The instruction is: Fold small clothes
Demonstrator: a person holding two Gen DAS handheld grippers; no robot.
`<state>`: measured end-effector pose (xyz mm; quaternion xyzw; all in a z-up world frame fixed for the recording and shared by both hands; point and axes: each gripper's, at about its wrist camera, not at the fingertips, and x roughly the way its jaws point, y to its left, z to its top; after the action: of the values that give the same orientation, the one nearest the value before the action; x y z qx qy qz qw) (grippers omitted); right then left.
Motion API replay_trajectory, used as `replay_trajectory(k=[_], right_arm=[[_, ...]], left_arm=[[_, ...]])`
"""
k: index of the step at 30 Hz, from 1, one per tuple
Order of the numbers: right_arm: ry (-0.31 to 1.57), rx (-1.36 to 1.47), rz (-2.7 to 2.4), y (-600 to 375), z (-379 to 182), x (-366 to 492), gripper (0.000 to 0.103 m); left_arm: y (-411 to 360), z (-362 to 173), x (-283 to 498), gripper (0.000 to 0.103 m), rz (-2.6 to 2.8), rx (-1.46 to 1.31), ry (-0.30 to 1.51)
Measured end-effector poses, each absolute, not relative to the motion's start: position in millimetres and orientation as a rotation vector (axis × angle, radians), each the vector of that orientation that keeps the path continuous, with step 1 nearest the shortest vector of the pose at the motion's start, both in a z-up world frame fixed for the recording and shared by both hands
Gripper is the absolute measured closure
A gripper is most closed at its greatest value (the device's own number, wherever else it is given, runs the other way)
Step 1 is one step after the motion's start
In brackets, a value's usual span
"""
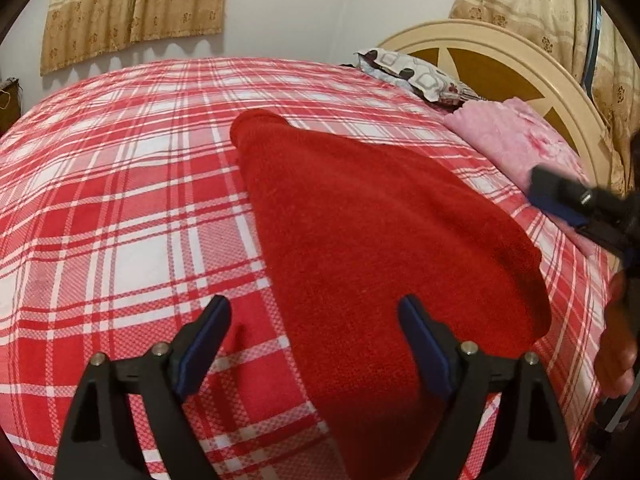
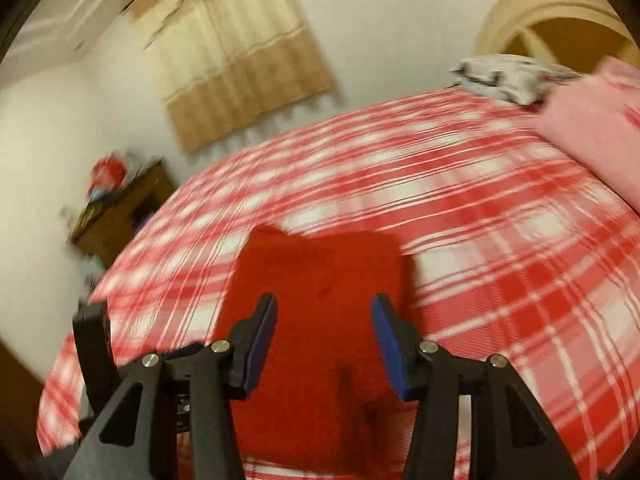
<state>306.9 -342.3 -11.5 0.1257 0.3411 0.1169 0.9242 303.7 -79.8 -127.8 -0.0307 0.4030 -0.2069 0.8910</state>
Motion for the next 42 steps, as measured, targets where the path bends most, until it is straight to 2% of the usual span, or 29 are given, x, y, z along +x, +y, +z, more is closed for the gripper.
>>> replay_trajectory(k=[5, 10, 15, 25, 42], right_arm=[[0.942, 0.233, 0.185, -338.9, -70.6, 339.7, 0.052], [0.890, 0.253, 0.152, -343.8, -58.7, 329.6, 0.052], [0.807, 0.075, 0.220, -292.5, -26.8, 323.3, 0.052], [0.900, 0.029, 0.223, -267.5, -71.0, 345.3, 0.052], [0.831, 0.060, 0.282, -287.6, -65.5, 319.6, 0.052]], left_arm=[[-74.0, -126.3, 299.3, 0.009, -0.430, -0.103, 0.855], [-75.5, -128.6, 298.8, 0.007, -0.416, -0.085, 0.846], [-76.5, -130.7, 301.2, 0.003, -0.398, -0.081, 0.850], [-75.5, -135.9, 302.9, 0.000, -0.412, -0.103, 0.869], [-81.6, -132.5, 296.5, 0.000, -0.378, -0.049, 0.850]])
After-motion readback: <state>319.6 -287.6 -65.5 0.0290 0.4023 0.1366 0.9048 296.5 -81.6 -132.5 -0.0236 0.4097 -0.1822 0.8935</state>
